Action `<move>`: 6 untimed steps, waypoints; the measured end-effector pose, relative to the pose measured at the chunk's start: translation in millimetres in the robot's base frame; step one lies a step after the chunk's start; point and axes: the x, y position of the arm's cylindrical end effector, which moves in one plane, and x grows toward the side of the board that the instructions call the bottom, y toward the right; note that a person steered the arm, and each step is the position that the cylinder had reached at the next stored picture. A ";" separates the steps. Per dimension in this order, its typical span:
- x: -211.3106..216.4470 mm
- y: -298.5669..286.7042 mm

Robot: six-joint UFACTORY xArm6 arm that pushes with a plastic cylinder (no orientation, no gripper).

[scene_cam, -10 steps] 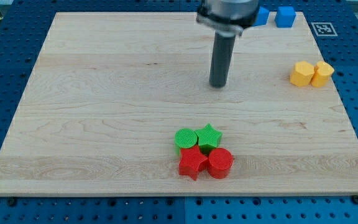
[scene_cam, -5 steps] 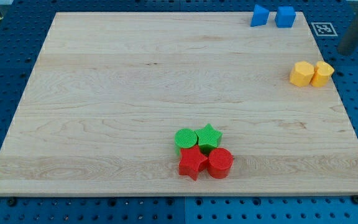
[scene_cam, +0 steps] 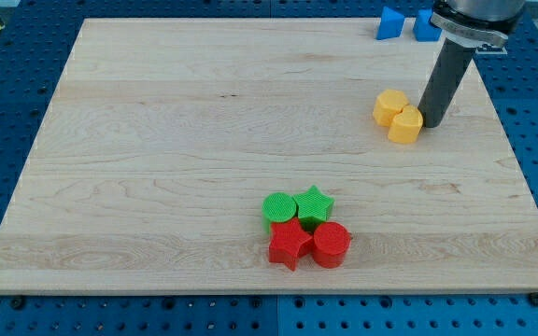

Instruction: Push the yellow heart to the right of the red circle

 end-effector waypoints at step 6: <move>-8.7 -32.1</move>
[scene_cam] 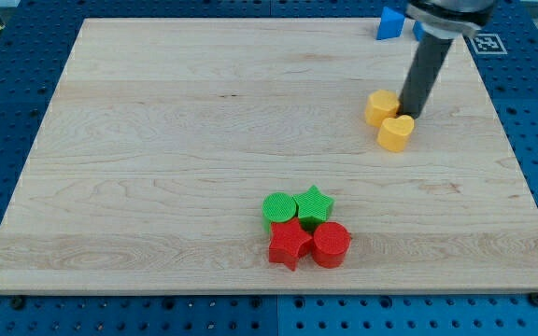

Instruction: Push the yellow heart to the right of the red circle

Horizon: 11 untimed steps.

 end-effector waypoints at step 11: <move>140.9 -40.4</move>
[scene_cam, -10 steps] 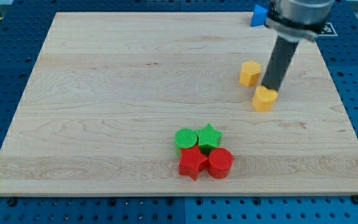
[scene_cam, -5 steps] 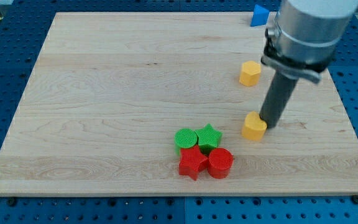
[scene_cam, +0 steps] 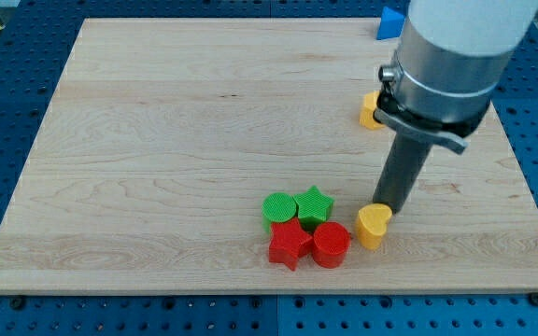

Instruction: Push the yellow heart to the right of the red circle

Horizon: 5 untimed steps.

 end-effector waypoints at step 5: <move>10.6 0.9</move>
